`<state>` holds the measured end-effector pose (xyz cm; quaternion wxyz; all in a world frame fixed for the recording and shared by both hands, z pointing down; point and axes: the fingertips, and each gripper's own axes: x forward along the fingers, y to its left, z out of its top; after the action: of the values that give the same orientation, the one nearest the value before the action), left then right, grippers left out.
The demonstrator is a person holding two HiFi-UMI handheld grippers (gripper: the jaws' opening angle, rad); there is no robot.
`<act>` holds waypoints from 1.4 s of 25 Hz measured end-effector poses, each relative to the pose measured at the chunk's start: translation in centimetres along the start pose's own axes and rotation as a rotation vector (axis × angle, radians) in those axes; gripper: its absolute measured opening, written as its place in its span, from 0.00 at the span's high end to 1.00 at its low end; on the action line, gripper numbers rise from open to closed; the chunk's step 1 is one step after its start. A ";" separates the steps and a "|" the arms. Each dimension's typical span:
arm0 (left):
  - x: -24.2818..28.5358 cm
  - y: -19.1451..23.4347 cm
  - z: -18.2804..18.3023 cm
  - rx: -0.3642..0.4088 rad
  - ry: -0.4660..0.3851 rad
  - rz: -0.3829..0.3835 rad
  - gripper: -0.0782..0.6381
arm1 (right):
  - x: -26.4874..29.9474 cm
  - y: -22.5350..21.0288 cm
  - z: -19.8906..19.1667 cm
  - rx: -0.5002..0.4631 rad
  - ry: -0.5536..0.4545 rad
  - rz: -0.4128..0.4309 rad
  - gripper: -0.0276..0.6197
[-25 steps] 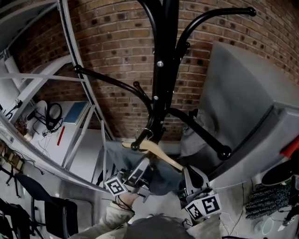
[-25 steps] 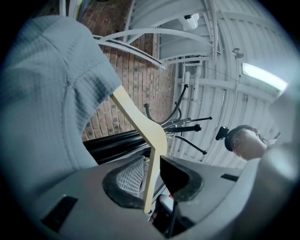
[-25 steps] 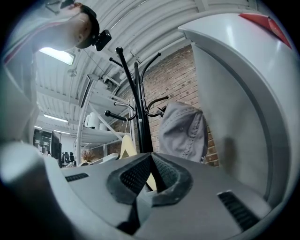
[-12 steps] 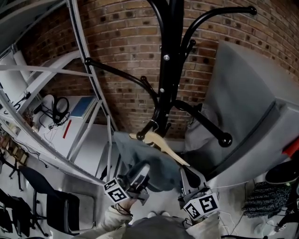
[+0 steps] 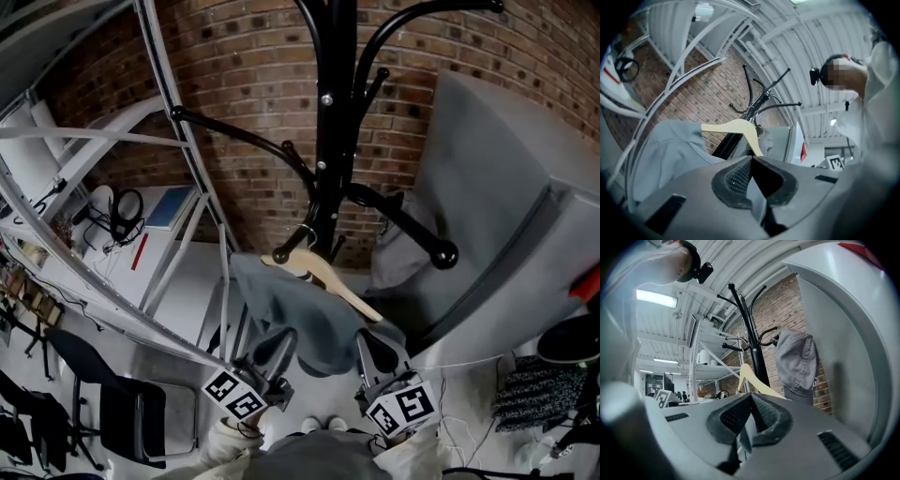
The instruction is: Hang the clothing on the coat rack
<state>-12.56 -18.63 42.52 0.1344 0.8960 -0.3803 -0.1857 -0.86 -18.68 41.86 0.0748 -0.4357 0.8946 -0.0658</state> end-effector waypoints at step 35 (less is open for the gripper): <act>-1.3 2.3 -1.1 0.293 0.083 0.304 0.88 | 0.4 1.2 -1.9 -0.032 0.067 0.073 0.92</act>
<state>-14.42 -19.12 44.66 0.0449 0.8450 -0.5283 -0.0692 -2.44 -18.14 43.49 0.0403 -0.4014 0.9128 -0.0633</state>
